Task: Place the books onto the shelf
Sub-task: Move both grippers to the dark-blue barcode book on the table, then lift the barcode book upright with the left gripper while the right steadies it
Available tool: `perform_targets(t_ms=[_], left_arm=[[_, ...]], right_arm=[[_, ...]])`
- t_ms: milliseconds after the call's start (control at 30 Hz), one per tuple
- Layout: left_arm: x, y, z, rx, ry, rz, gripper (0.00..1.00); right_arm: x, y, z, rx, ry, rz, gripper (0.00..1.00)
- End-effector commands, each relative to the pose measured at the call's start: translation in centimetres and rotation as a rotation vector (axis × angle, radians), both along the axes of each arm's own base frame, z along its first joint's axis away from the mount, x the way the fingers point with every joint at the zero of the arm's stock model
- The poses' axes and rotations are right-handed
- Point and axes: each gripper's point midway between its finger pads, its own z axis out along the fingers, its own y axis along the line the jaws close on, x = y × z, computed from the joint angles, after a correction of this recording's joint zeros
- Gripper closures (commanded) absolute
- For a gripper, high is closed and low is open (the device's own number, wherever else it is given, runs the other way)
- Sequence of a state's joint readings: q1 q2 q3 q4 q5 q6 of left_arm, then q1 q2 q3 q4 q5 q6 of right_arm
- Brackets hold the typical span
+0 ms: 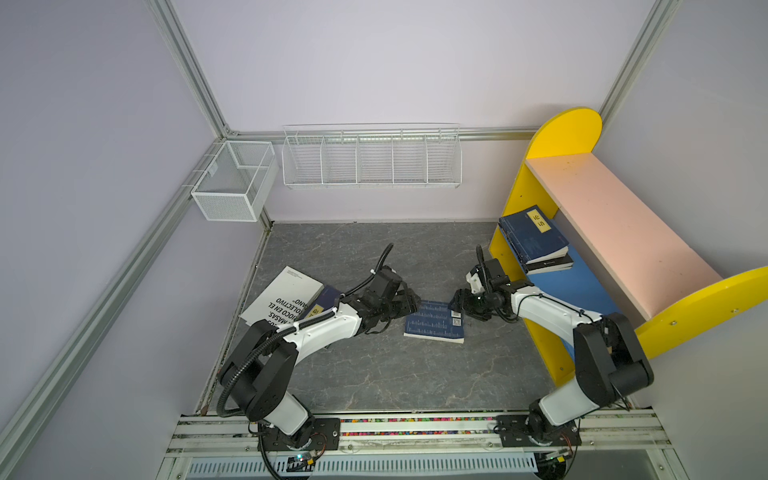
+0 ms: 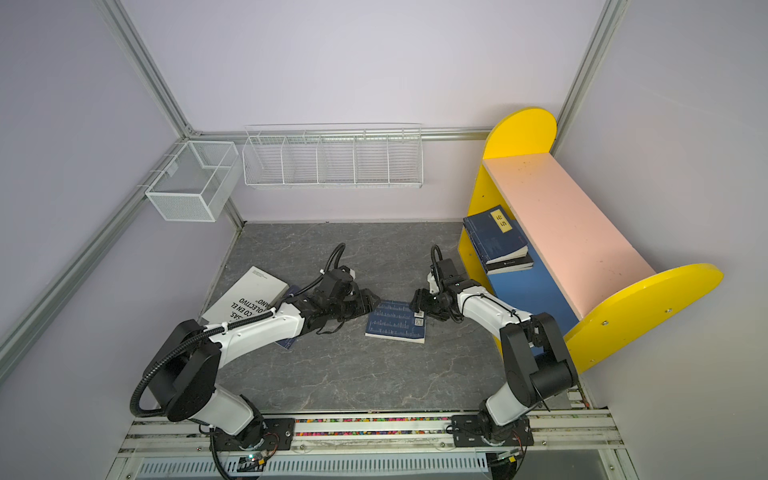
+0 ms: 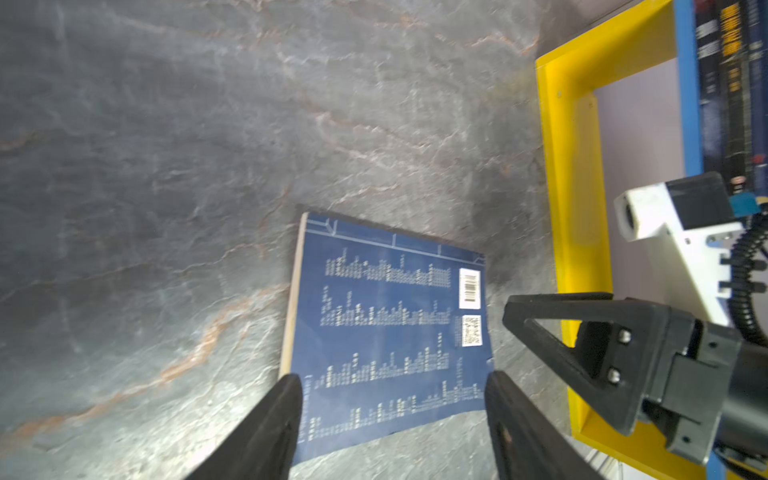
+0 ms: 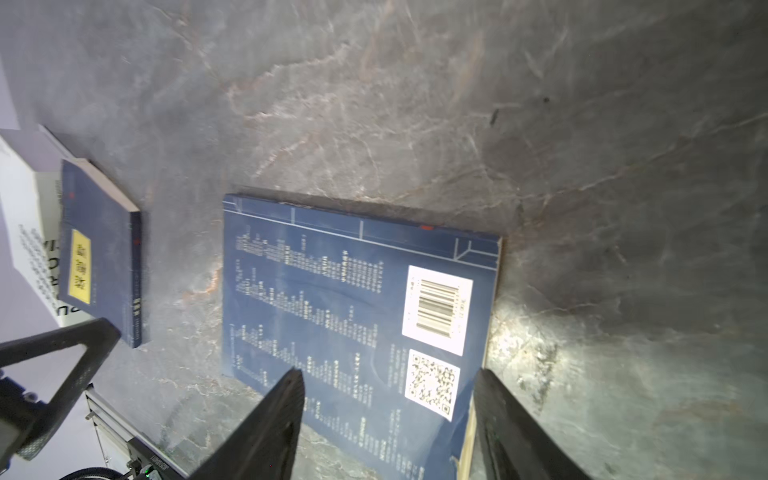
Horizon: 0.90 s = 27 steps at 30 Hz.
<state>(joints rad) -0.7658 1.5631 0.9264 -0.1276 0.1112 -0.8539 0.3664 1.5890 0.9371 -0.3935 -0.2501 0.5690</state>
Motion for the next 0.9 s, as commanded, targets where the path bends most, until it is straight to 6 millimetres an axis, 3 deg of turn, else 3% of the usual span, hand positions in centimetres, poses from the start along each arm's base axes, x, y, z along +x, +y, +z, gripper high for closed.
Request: perform_targets(t_ms=[0, 133, 333, 367, 467, 633, 867], left_arm=[[-0.5, 0.8, -1.2, 0.043, 0.018, -0.005, 0.29], [-1.3, 0.7, -3.0, 0.047, 0.067, -0.02, 0.33], [-2.2, 0.9, -5.9, 0.069, 0.13, -0.019, 0.38], [-2.3, 0.8, -6.2, 0.07, 0.136, -0.023, 0.39], [-2.6, 0.3, -6.9, 0.068, 0.152, -0.035, 0.43], [-2.7, -0.4, -6.7, 0.039, 0.151, -0.04, 0.5], [-2.4, -1.0, -5.3, 0.009, 0.122, -0.041, 0.74]], right_arm=[[-0.6, -0.7, -1.2, -0.055, 0.045, -0.003, 0.34], [-1.8, -1.3, -2.0, -0.089, 0.077, 0.002, 0.36], [-3.4, -0.2, -3.2, -0.091, 0.103, 0.036, 0.37], [-4.3, -0.3, -4.3, -0.102, 0.133, 0.038, 0.38], [-4.7, 0.1, -5.2, -0.106, 0.148, 0.041, 0.43], [-4.5, 0.3, -5.5, -0.124, 0.146, 0.04, 0.46], [-4.4, 0.1, -6.0, -0.142, 0.149, 0.041, 0.48]])
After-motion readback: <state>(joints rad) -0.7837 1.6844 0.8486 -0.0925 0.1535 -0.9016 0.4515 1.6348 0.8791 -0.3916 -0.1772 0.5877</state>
